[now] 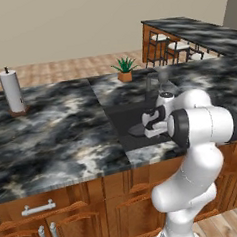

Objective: Move the pot and pan from the stove into the sink.

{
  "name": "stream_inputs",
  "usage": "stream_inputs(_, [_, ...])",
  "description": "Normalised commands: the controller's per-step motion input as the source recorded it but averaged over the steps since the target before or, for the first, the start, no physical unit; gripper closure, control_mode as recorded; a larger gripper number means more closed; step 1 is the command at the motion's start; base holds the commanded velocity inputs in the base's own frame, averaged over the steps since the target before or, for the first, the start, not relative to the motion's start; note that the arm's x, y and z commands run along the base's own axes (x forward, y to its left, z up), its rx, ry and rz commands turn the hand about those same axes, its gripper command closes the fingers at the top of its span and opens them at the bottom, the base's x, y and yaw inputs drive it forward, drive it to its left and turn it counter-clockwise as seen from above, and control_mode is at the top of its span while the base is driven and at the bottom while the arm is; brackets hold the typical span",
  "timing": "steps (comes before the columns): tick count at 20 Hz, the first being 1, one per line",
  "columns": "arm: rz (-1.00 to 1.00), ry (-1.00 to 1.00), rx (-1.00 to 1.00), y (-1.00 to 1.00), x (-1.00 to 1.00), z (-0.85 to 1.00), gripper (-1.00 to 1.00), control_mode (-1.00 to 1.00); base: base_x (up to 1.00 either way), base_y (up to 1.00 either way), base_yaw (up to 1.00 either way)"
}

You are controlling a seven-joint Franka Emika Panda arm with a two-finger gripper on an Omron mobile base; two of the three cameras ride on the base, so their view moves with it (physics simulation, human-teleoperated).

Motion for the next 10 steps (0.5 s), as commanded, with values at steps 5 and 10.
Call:
stream_inputs(5, [0.00, 0.00, 0.00, 0.00, 0.50, -0.13, 1.00, -1.00, 0.00, 0.00, 0.00])
stream_inputs(10, [0.00, 0.00, 0.00, 0.00, 0.38, -0.10, -1.00, -1.00, 0.00, 0.00, 0.00])
